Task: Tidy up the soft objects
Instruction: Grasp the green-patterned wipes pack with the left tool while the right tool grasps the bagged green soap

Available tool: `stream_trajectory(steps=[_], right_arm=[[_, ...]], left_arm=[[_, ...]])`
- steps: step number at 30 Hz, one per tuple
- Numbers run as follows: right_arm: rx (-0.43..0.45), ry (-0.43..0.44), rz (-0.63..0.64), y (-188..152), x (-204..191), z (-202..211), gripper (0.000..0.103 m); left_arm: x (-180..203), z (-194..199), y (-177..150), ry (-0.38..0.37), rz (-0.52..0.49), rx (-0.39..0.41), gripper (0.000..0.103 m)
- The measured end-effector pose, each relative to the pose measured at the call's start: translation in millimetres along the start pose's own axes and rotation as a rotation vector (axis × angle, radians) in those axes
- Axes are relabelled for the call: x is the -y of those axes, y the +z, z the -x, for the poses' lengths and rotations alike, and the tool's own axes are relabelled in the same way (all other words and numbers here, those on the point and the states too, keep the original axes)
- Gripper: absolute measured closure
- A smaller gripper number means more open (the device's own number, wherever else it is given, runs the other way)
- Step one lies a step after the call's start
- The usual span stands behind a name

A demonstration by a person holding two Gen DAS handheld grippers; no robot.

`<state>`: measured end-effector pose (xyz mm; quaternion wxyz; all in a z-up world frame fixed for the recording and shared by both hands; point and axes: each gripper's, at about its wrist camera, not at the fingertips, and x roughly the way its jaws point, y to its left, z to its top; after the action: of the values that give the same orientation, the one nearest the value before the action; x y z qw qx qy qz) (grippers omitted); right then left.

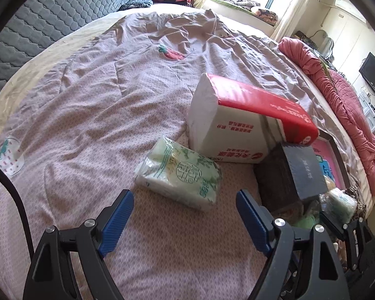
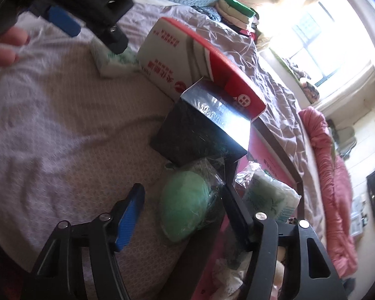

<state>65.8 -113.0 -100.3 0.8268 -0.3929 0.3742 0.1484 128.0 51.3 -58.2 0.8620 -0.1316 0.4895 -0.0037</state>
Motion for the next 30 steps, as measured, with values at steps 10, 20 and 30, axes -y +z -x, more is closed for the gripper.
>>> stream_trajectory(steps=[10, 20, 30], right_arm=[[-0.036, 0.034, -0.006, -3, 6, -31, 0.057], [0.03, 0.111, -0.104, 3, 25, -20, 0.06], [0.133, 0.255, -0.242, 10, 38, 16, 0.06]], left_arm=[[-1, -29, 10, 0.033, -0.036, -0.028, 0.018], [7, -45, 10, 0.03, -0.107, -0.012, 0.027], [-4, -35, 8, -0.01, -0.06, -0.004, 0.038]])
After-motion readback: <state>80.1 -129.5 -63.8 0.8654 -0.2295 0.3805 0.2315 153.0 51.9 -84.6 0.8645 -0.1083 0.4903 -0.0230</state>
